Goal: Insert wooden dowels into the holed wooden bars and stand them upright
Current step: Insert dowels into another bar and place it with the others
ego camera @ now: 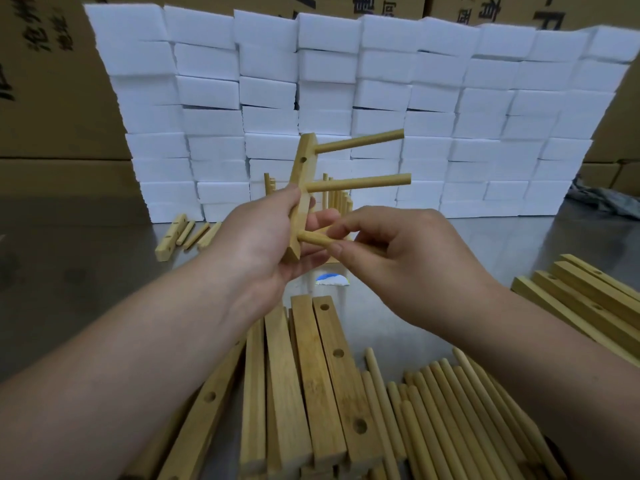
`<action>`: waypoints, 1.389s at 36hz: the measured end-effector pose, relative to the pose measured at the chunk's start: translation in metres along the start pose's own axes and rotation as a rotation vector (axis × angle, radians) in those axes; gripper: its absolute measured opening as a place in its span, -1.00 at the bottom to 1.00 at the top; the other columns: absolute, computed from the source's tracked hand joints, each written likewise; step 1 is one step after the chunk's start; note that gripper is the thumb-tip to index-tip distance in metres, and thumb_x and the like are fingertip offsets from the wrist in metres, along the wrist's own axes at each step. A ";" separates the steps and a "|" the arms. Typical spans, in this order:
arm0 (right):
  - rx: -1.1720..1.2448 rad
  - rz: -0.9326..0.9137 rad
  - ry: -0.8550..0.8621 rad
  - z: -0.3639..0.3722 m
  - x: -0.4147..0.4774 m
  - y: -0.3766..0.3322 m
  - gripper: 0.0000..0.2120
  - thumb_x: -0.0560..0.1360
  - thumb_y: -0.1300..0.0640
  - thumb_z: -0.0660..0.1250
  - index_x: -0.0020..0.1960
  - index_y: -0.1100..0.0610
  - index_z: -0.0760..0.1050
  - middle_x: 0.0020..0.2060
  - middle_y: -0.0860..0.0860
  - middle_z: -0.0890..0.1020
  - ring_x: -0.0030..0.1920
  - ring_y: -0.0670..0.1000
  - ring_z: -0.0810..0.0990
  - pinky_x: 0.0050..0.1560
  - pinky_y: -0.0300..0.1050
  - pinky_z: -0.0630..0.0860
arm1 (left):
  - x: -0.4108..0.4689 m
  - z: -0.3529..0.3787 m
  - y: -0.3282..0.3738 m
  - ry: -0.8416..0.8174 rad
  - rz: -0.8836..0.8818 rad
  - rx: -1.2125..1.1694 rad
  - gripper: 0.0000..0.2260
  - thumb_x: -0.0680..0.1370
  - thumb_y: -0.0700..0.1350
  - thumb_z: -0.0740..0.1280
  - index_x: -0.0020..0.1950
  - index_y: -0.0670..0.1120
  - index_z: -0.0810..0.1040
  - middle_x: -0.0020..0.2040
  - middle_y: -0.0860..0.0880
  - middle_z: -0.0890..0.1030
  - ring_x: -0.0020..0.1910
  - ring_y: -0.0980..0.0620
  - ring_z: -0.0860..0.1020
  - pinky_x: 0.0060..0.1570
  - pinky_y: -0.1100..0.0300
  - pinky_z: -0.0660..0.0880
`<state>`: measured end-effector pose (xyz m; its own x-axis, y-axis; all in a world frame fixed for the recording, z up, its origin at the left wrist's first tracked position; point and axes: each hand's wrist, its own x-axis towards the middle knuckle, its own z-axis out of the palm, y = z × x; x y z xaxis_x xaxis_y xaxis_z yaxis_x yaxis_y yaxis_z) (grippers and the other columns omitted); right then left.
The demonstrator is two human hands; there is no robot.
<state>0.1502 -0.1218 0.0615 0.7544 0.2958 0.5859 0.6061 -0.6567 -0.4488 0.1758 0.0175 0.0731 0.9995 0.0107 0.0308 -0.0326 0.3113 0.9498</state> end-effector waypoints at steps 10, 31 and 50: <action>-0.183 -0.177 -0.063 -0.005 0.003 -0.001 -0.87 0.46 0.06 0.37 -0.01 -0.03 0.64 -0.34 -0.07 0.64 -0.29 -0.11 0.47 -0.36 -0.24 0.39 | -0.003 0.001 -0.003 -0.024 -0.010 0.003 -0.83 0.59 -0.11 0.21 -0.04 -0.16 0.55 -0.46 -0.02 0.62 -0.54 0.09 0.56 -0.51 0.23 0.52; 0.443 0.098 -0.063 0.011 -0.003 -0.004 -0.75 0.48 0.24 0.34 -0.21 -0.10 0.61 -0.36 -0.35 0.60 -0.18 -0.41 0.53 -0.20 -0.52 0.39 | -0.004 0.002 -0.010 -0.080 0.078 0.018 -0.78 0.61 -0.05 0.14 0.02 -0.11 0.54 -0.31 -0.01 0.68 -0.41 0.07 0.62 -0.43 0.24 0.53; 0.459 0.274 -0.044 0.010 0.001 -0.011 -0.88 0.43 -0.07 0.27 -0.21 -0.08 0.53 -0.42 -0.10 0.63 -0.51 -0.20 0.50 -0.41 -0.27 0.44 | 0.009 -0.010 -0.006 -0.050 0.315 0.416 -0.68 0.55 -0.10 0.25 -0.42 -0.03 0.40 -0.45 0.03 0.37 -0.32 0.00 0.37 -0.11 0.06 0.39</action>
<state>0.1463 -0.1072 0.0602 0.9042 0.1913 0.3820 0.4263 -0.3458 -0.8359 0.1848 0.0247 0.0644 0.9403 -0.0053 0.3403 -0.3389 -0.1039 0.9351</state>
